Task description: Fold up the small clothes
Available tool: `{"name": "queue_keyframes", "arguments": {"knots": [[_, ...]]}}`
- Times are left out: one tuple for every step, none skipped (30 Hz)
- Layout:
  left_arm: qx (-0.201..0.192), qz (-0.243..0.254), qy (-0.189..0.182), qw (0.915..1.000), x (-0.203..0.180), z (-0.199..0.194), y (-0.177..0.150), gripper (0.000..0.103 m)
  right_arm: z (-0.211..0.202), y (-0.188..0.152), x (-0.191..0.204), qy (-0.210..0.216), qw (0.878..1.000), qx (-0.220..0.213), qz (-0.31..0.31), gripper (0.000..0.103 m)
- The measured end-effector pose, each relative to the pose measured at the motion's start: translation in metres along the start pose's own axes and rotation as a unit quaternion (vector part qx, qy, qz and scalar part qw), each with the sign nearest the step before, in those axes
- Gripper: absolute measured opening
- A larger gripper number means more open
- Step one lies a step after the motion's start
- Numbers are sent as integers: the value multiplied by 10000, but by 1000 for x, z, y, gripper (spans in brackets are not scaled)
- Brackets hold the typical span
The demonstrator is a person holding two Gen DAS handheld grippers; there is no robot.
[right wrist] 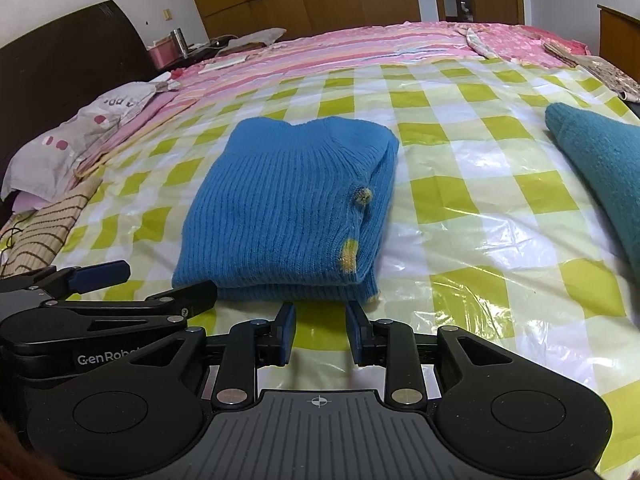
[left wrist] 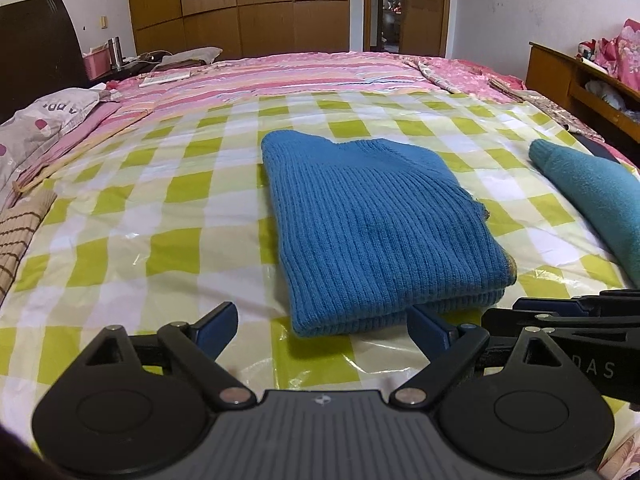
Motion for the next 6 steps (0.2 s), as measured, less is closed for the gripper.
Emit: {"name": "queue_keyframes", "arguments": {"knots": [[0,1,4,10000,0,0,0,97,0,0,0,-5,10000,-2,2,28],[4,-5,-9,10000,0,0,0,97,0,0,0,-7,10000,-5,9,28],[12,-13,-20,10000,0,0,0,97,0,0,0,-4,10000,-5,13,28],[17,-19,-33,10000,0,0,0,97,0,0,0,-5,10000,-3,10,28],[22,-32,-44,10000,0,0,0,97,0,0,0,-7,10000,-5,8,28],[22,-40,-44,10000,0,0,0,97,0,-1,0,-14,10000,-6,4,28]]}}
Point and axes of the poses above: each gripper's, at about its wrist camera, not at the fingertips, and z roughly the way its jaws point, x to its left, y to its top, the point moved 5 cm from there along z, roughly the way its jaws point, and after that the axes turned 15 degrees about x, right-handed, at the moved point
